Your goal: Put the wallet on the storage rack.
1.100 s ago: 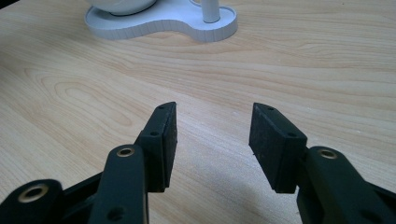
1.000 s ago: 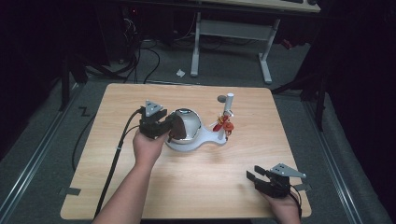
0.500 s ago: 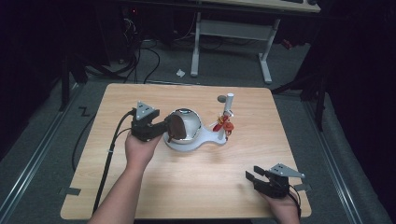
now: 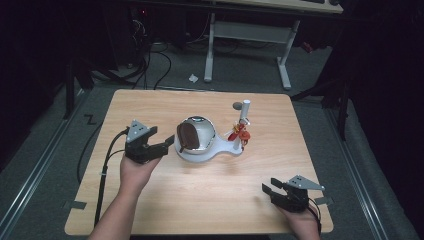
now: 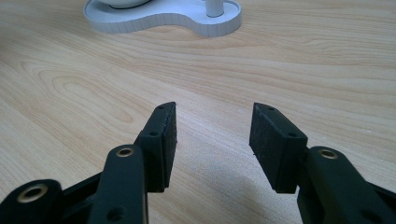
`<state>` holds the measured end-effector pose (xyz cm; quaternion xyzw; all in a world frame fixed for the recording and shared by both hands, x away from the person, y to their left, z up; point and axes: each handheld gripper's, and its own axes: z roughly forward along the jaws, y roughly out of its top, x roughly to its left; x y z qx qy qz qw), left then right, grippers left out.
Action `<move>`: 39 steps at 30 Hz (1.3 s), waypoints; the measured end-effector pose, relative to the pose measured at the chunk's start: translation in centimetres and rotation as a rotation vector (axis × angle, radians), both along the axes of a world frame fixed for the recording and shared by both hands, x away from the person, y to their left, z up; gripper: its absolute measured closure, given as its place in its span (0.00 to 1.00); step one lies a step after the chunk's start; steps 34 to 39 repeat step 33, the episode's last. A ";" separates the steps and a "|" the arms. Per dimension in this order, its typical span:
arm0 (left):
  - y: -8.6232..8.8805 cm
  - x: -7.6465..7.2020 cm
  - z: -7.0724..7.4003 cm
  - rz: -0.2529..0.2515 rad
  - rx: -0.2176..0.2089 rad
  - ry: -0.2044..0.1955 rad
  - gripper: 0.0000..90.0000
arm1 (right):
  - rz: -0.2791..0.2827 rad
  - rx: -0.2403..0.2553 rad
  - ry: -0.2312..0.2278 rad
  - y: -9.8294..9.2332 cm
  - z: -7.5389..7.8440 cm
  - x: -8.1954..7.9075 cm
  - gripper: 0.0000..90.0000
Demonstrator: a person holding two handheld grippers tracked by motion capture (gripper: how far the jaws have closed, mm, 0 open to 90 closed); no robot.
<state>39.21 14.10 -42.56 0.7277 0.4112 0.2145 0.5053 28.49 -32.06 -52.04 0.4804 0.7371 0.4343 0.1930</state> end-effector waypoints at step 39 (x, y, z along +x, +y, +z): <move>6.3 -10.9 -9.6 -0.037 0.133 0.115 0.21 | -0.005 -0.061 -0.001 0.8 -0.2 0.0 0.57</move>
